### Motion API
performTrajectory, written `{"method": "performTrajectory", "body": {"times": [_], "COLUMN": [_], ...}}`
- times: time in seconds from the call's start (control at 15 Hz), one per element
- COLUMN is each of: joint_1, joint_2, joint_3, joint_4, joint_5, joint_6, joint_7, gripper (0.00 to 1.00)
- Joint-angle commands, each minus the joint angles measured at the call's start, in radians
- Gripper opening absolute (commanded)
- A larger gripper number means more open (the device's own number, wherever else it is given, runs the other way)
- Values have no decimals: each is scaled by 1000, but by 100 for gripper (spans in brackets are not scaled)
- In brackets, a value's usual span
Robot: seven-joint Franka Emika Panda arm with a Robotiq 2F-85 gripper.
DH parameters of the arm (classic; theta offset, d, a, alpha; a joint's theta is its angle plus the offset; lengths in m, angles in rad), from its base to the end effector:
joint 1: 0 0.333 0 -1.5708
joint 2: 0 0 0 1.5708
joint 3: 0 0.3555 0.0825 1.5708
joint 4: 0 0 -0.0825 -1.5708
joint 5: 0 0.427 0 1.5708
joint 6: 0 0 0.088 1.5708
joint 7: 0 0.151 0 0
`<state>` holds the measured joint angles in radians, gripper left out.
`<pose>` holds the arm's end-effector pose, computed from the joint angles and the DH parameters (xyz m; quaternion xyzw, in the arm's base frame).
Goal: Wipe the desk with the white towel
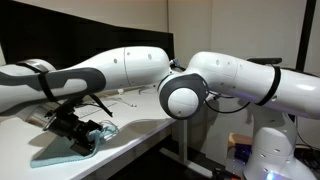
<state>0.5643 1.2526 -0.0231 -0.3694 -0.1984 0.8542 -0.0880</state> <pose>0.6577 0.3679 0.2608 0.8856 0.2576 -0.3380 0.1874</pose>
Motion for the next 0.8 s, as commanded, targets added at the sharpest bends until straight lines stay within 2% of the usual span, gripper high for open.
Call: {"method": "performTrajectory", "body": {"times": [0.0,0.73], "joint_1": [-52,-176], "joint_2": [52,46], "joint_3": [3,8], "joint_4": [-24,-15], "joint_5": [9,45], "joint_6": [80,84], "joint_7": [17,75], "gripper": [6,7]}}
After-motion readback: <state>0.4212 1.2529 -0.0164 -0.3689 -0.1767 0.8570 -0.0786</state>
